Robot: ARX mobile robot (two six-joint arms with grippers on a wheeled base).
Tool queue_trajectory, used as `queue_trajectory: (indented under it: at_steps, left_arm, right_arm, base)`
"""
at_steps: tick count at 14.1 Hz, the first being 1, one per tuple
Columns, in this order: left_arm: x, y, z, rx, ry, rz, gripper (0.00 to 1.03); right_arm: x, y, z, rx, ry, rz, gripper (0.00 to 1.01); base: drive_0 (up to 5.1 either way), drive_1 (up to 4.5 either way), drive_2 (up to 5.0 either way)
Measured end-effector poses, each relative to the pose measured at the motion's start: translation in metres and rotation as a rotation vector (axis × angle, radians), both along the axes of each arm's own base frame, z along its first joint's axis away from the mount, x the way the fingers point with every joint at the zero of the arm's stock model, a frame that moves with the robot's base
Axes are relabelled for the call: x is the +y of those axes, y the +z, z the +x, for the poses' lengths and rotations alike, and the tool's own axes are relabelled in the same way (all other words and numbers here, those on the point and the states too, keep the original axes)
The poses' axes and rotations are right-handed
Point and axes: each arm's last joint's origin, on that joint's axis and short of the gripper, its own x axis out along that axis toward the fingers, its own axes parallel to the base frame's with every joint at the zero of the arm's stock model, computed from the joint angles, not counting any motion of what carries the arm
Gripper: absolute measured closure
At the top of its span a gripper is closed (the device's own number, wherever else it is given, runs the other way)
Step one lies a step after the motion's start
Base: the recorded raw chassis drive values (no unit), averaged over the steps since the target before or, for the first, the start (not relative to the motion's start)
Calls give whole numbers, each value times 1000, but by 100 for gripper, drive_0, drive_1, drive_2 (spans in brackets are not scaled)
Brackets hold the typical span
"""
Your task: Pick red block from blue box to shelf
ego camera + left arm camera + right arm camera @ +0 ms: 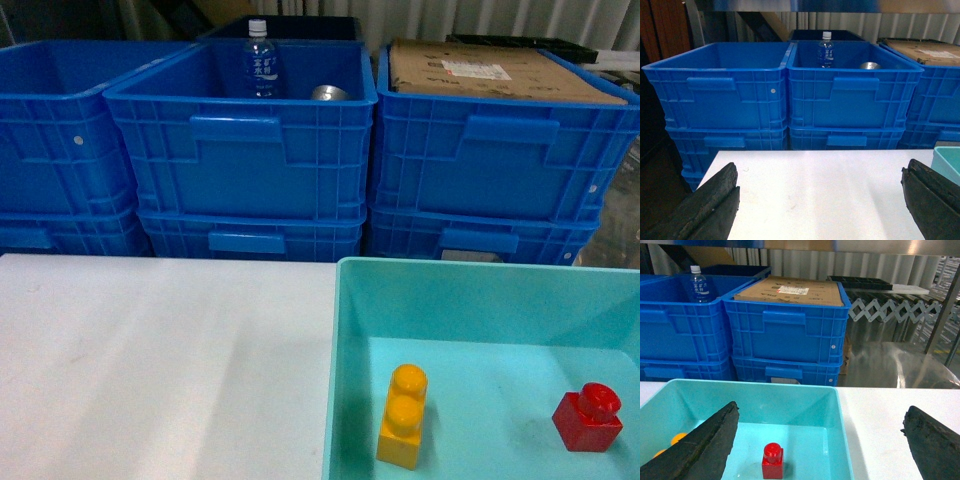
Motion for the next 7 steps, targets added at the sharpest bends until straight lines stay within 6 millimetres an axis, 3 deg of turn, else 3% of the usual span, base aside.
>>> queue_trajectory:
  at_steps: [7]
  left_arm:
    - [0,0,0,0,0,0,5]
  right_arm:
    - [0,0,0,0,0,0,3]
  base:
    - [0,0,0]
